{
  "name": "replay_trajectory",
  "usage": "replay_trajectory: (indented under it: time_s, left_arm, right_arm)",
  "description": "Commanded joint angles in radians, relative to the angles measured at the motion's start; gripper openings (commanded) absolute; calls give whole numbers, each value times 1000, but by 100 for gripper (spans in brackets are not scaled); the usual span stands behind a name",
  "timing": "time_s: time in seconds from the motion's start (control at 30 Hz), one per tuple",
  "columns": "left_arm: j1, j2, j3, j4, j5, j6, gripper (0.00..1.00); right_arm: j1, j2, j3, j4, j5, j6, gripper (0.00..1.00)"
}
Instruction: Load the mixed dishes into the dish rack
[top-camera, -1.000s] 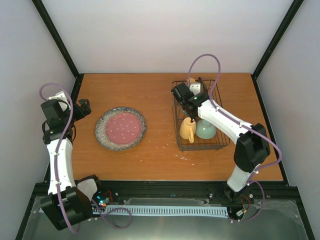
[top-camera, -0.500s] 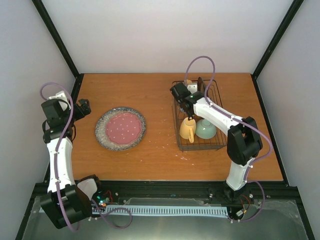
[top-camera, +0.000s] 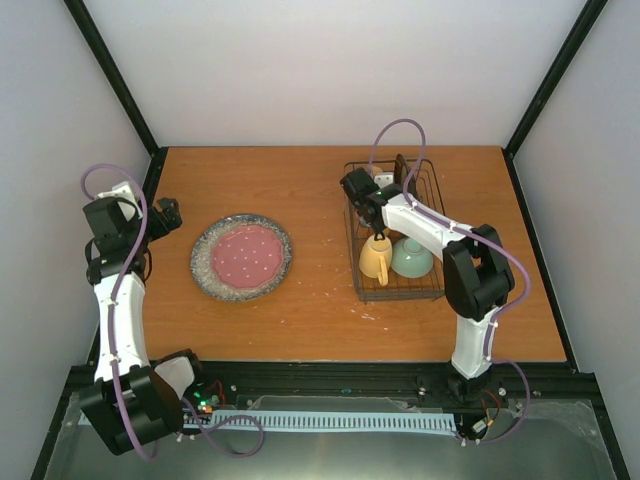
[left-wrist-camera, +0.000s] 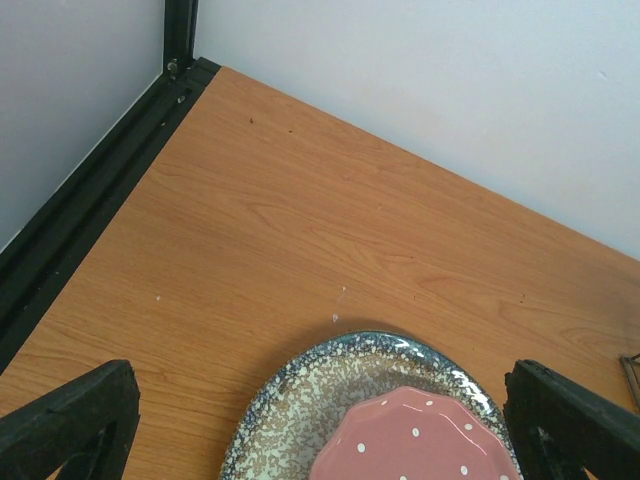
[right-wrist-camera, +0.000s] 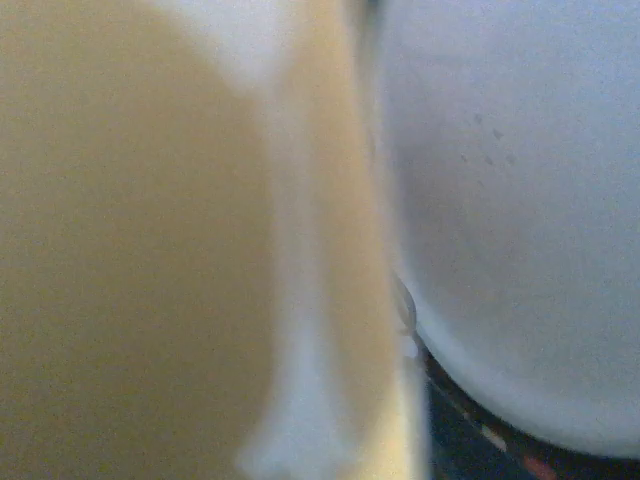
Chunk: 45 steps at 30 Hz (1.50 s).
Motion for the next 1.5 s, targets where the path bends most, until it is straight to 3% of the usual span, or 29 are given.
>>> replay_trajectory:
  time_s: [0.0,0.23,0.53,0.73,0.93,1.13,1.47]
  left_arm:
    - [-3,-8,11,11,-6,17,100]
    - [-3,-15,15,-5,2,9,100]
    - [-3,-24,13,-22,9,-8,100]
    - [-2,53,-7,-39,137,-35,100]
    - [-1,151,-35,-69,261,-31,99]
    - [-1,336,-42,-134,432,16,87]
    - [-3,594,-39,-143,424,19,75]
  right_arm:
    - [-11,12,17,-17,53,44,44]
    - [-11,-42,17,-10,59,40,63]
    - [-10,-187,40,-1,19,19,73]
    - [-10,-308,97,14,-47,-25,80]
    - [-10,-408,147,10,-97,-39,81]
    - [-10,-469,201,7,-164,-78,81]
    - [-10,-491,204,-11,-187,-102,80]
